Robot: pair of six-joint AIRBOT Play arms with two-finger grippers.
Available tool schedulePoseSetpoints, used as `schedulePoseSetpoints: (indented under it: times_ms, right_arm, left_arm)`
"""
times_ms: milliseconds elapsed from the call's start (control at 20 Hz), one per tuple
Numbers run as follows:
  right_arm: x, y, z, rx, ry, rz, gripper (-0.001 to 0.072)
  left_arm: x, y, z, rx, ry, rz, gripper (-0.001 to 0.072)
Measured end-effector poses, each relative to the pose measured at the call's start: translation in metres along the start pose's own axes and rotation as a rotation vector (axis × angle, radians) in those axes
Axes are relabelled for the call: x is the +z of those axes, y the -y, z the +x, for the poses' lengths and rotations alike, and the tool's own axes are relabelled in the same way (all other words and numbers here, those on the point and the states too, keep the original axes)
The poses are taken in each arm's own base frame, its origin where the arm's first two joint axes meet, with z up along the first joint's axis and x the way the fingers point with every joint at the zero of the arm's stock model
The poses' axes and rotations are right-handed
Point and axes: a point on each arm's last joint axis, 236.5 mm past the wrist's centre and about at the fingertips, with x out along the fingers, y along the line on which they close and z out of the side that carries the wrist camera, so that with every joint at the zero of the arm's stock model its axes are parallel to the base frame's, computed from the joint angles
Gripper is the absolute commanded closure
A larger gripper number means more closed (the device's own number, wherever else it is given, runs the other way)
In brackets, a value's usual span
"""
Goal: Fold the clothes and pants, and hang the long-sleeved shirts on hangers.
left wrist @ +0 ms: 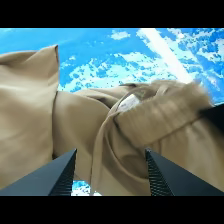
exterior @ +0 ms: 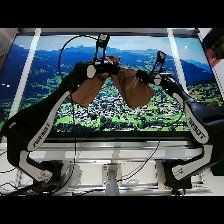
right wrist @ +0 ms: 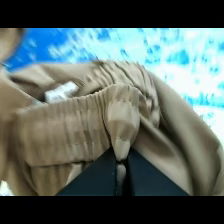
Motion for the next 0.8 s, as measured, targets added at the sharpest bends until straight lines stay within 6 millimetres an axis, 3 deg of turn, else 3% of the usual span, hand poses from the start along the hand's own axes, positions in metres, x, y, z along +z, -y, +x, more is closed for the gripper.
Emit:
schedulePoseSetpoints:
  times_ms: [200,500,650,800]
  right_arm:
    - [-0.067,-0.017,0.015,-0.005,-0.232,-0.193,0.0676]
    - [-0.170,-0.045,-0.010,0.028,-0.563,-0.489,0.0677]
    - [-0.200,-0.052,-0.016,0.051,-0.594,-0.560,0.0677]
    - [-0.208,-0.065,-0.017,0.101,-0.490,-0.577,0.0677]
  left_arm:
    - [-0.001,-0.013,0.000,0.050,-0.008,0.123,0.0203]
    - [-0.019,-0.026,0.019,0.090,-0.033,0.206,0.0199]
    - [-0.036,-0.031,0.033,0.096,-0.061,0.222,0.0199]
    - [-0.045,-0.033,0.043,0.099,-0.068,0.228,0.0188]
